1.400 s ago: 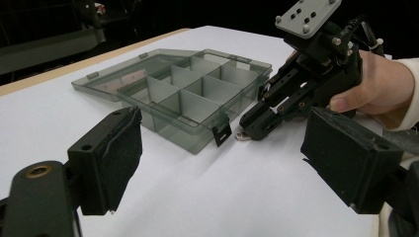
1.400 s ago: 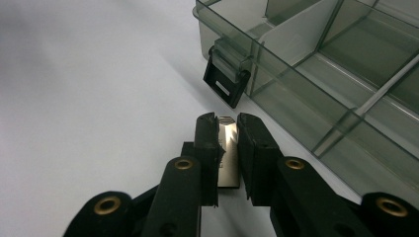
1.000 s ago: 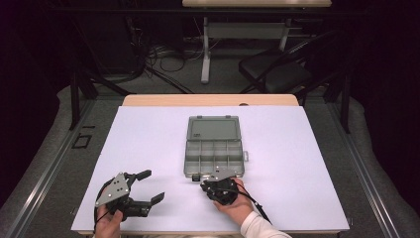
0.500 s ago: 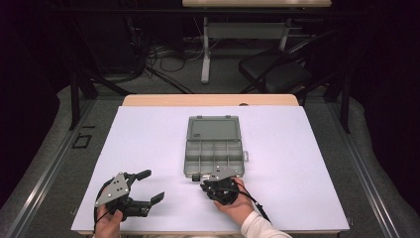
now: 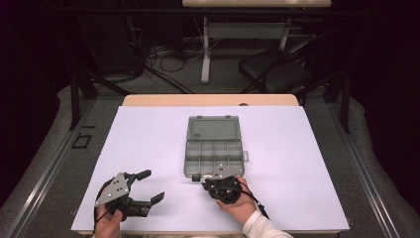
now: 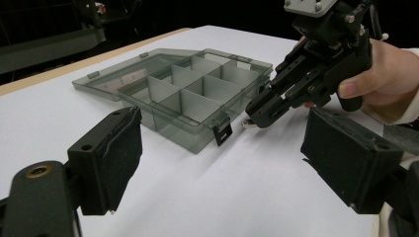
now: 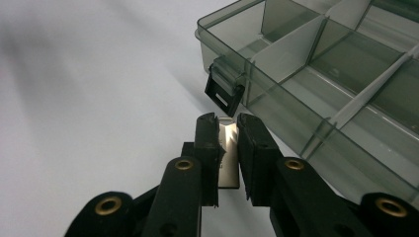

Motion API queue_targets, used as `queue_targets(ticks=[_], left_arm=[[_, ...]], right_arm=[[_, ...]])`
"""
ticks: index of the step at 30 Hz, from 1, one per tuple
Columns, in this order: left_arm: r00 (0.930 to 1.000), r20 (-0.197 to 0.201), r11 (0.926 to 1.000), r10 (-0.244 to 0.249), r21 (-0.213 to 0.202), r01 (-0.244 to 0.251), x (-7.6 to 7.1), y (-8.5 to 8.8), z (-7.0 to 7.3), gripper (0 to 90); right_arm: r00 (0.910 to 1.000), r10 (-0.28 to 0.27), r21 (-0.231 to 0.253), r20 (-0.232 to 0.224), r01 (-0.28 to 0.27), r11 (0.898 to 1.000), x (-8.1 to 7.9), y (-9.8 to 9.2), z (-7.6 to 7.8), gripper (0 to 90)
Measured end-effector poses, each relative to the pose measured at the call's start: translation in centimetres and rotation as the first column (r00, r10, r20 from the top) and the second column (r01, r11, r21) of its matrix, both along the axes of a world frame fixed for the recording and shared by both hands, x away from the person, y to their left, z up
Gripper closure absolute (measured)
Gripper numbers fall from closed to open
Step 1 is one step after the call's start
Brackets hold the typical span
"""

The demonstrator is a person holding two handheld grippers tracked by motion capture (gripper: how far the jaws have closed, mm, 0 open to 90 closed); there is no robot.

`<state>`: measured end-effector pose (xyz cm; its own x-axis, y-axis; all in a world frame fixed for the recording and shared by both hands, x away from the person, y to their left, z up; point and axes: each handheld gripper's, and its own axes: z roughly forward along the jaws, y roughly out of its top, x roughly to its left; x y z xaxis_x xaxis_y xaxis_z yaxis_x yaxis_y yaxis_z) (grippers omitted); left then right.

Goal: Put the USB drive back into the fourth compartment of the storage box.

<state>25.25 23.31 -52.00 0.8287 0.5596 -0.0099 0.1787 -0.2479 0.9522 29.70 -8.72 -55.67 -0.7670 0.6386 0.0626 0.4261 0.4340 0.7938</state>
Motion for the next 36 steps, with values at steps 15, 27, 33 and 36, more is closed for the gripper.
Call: queue_targets(ticks=[15,27,33,36], left_arm=[[1.0,0.001,1.0,0.0,-0.001,0.0,0.0,0.0,0.0,15.8],[1.0,-0.002,1.0,0.0,-0.003,0.0,0.0,0.1,0.0,15.8],[1.0,-0.001,1.0,0.002,-0.004,-0.002,0.0,0.1,0.0,15.8],[1.0,-0.003,1.0,0.001,-0.007,-0.001,0.1,0.1,0.0,15.8]], right_arm=[[0.9999,0.006,0.021,0.013,-0.006,1.0,-0.3,-0.8,1.6,79.3],[0.9997,-0.006,0.035,0.023,0.005,0.999,-0.2,-1.6,2.6,79.3],[0.9997,-0.005,0.039,0.026,0.004,0.999,-0.2,-2.0,3.0,79.3],[0.9995,-0.008,0.045,0.031,0.006,0.999,-0.2,-2.2,3.3,79.3]])
